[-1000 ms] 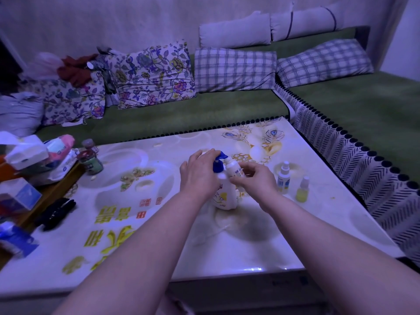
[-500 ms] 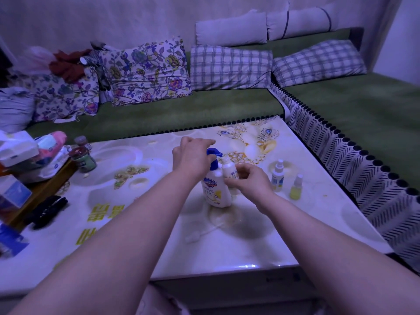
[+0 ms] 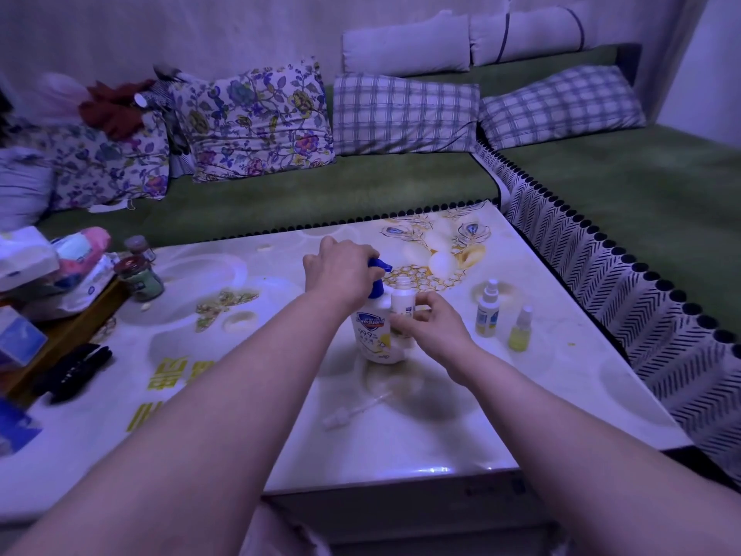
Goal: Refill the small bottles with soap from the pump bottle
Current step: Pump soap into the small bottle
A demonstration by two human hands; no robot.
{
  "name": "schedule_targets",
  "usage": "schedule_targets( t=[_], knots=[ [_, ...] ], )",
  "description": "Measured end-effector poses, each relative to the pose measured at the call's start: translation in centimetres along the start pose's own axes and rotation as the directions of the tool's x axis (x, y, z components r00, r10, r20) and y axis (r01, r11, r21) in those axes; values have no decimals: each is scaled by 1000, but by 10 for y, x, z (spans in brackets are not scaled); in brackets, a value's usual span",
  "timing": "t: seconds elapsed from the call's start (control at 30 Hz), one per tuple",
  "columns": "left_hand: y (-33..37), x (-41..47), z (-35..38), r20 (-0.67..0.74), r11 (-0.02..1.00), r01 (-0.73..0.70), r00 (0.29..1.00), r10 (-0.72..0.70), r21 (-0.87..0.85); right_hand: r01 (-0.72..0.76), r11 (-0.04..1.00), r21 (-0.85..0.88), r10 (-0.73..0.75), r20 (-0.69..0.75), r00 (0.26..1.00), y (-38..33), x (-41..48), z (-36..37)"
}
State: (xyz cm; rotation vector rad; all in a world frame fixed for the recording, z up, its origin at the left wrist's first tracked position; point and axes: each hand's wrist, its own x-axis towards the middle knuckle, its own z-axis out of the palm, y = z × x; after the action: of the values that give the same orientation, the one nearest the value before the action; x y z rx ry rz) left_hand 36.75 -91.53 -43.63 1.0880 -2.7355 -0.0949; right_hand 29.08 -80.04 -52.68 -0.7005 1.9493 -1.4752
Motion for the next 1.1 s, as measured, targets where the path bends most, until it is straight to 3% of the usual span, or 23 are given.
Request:
schedule_targets(
  t=[0.23,0.37,0.67,0.77,0.87,1.1],
  knots=[
    [-2,2,0,-3,1000,2,1000,-2,-31,5,999,43,-3,-38,999,-3,4,3],
    [-7,5,2,24,991,-15,1000,18,-131,-6,1000,24,7,-45,999,-3,7,4],
    [-16,1,12,-1,980,-49,999,49,-195,34,979,-203,-57,-109,992,-5,2,-1],
    [-16,-6,13,-77,971,-90,994,74,-223,50,964,-263,-85,-124,989,-9,0,0],
    [-17,-12,8,-135,967,-67,990,33,-248,45,961,-274,-87,-142,986,-13,0,1],
    [-16,-16,7,-93,974,-46,995,26,-220,43,967,-251,-90,-181,979,-18,0,2]
  ],
)
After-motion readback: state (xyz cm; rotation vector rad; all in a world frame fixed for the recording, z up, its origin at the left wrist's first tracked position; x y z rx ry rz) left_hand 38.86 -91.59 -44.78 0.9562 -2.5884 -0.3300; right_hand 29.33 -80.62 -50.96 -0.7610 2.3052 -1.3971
